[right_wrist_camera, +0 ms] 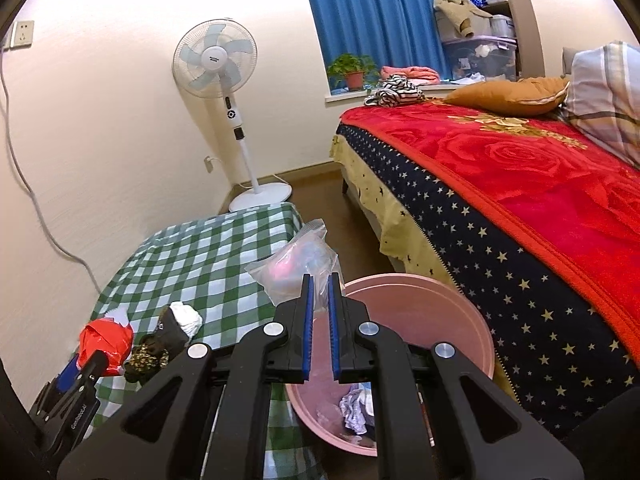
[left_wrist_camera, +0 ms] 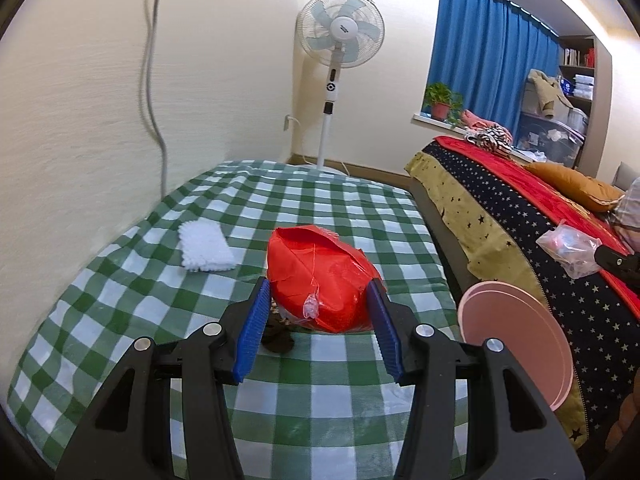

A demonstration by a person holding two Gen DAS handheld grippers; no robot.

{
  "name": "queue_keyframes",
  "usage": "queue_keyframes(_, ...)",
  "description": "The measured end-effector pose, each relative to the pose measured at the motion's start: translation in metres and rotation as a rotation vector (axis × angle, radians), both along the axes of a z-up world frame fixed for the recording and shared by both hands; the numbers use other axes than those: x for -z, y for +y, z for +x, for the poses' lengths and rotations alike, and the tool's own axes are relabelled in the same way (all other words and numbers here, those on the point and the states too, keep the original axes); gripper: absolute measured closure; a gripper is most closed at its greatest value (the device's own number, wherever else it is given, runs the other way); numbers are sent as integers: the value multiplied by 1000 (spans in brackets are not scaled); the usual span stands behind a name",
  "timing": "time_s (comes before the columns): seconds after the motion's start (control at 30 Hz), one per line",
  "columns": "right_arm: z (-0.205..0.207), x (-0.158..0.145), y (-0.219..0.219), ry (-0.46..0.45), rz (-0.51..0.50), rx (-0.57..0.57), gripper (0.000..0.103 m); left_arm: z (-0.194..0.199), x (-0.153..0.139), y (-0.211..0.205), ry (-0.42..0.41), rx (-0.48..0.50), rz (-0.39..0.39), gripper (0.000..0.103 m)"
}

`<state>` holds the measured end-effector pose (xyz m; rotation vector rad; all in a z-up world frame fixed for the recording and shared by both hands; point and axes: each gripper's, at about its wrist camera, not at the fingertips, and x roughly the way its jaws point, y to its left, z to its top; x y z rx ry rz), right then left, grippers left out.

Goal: Collect trash
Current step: 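Carry the red bag and clear bag with both grippers over the pink bin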

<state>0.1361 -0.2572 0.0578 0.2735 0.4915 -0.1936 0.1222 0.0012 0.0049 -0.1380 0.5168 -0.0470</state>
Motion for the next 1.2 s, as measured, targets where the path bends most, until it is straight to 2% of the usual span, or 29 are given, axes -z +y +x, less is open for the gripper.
queue_keyframes(0.43,0,-3,-28,0,-21,103,96,8,3,-33,-7,97,-20,54)
queue_keyframes(0.8,-4,-1,-51,17,-23,167,96,11,4,-88,-37,254,-35,54)
queue_keyframes(1.2,-2,4,-65,41,-8,208,96,16,10,-129,-34,367,-41,54)
